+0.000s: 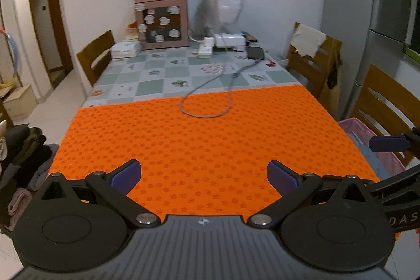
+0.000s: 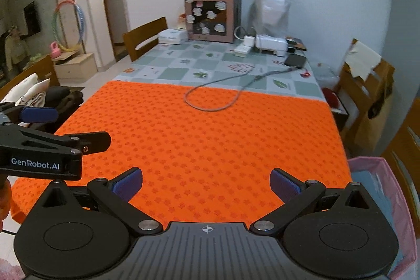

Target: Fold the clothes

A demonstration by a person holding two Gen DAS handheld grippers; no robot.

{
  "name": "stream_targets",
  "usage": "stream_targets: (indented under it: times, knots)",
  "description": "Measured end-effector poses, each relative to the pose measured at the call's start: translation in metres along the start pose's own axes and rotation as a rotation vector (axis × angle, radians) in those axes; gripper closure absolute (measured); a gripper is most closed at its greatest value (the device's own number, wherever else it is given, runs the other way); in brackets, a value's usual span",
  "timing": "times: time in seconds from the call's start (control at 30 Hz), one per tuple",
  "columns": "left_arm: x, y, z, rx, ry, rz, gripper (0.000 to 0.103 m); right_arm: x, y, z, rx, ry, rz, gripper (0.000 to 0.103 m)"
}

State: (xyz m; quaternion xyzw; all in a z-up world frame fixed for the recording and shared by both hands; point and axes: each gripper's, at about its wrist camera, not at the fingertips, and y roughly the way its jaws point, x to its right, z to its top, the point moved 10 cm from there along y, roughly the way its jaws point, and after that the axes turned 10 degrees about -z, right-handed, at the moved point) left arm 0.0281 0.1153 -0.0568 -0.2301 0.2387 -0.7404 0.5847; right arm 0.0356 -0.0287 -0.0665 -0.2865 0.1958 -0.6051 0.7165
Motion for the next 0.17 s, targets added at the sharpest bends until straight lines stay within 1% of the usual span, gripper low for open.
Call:
stream_targets:
  times: [0.17]
  knots:
    - [0.0089, 0.0044, -0.0029, -0.009, 0.009, -0.030, 0.000, 0.0097, -0.0040, -0.0069, -0.005, 0.022, -0.024, 0.000]
